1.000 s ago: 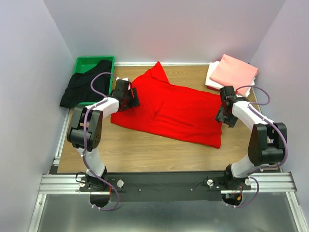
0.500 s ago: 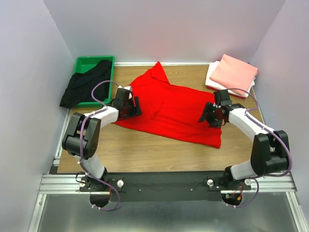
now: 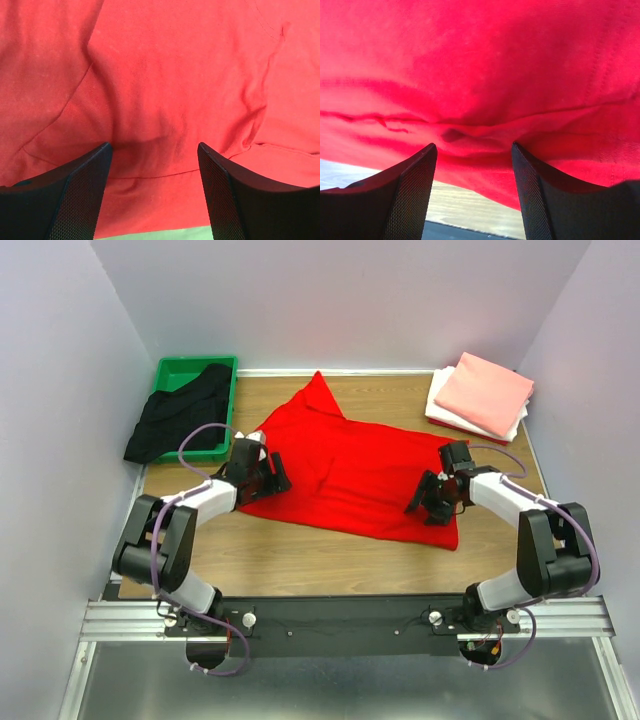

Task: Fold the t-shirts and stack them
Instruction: Fold the tshirt

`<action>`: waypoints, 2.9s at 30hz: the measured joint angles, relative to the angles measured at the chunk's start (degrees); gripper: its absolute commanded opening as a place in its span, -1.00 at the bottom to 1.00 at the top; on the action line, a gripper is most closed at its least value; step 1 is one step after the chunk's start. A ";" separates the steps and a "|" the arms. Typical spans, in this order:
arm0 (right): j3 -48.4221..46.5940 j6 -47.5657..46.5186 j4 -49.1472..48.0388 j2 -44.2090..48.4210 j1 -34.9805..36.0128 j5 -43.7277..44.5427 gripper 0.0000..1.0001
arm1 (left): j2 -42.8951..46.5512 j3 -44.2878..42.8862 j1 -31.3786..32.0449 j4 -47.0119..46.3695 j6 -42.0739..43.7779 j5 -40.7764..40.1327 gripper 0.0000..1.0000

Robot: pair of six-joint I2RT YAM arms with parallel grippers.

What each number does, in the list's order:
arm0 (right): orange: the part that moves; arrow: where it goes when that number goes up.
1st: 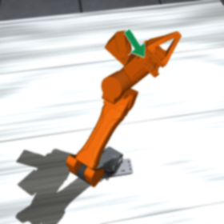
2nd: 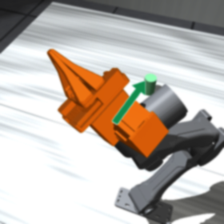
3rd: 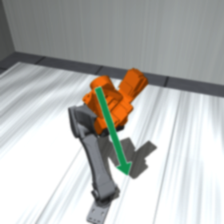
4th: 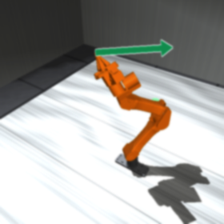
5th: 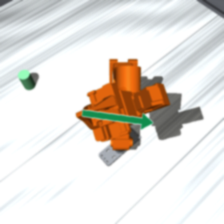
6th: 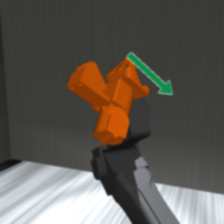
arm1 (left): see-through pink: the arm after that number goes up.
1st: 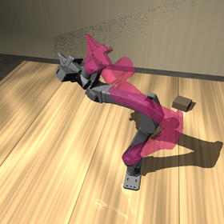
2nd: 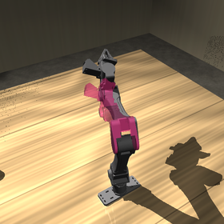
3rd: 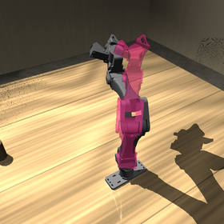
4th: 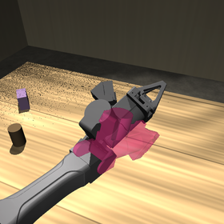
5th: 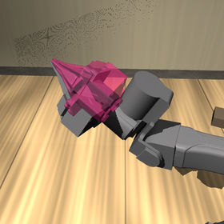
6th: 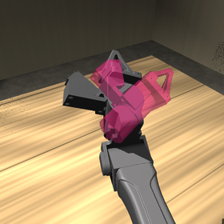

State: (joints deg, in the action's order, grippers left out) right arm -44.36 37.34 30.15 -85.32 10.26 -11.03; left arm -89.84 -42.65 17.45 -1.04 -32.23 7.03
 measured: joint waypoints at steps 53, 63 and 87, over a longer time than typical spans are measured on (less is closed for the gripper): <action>-6.60 -1.79 8.41 -5.95 -3.78 18.08 0.63 | 1.60 -0.63 2.82 5.31 1.68 3.02 0.57; -10.23 -2.67 11.08 -5.01 -5.01 19.45 0.63 | 6.43 -6.34 2.82 17.31 0.66 2.80 0.59; -39.19 -14.01 2.08 -29.14 -15.98 23.28 0.00 | -13.92 -42.23 1.99 17.03 10.32 4.20 0.51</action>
State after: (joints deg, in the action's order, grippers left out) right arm -83.55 23.33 32.23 -114.45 -5.72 12.25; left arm -103.77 -84.88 19.44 15.99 -21.91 11.22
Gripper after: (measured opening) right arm 0.517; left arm 0.757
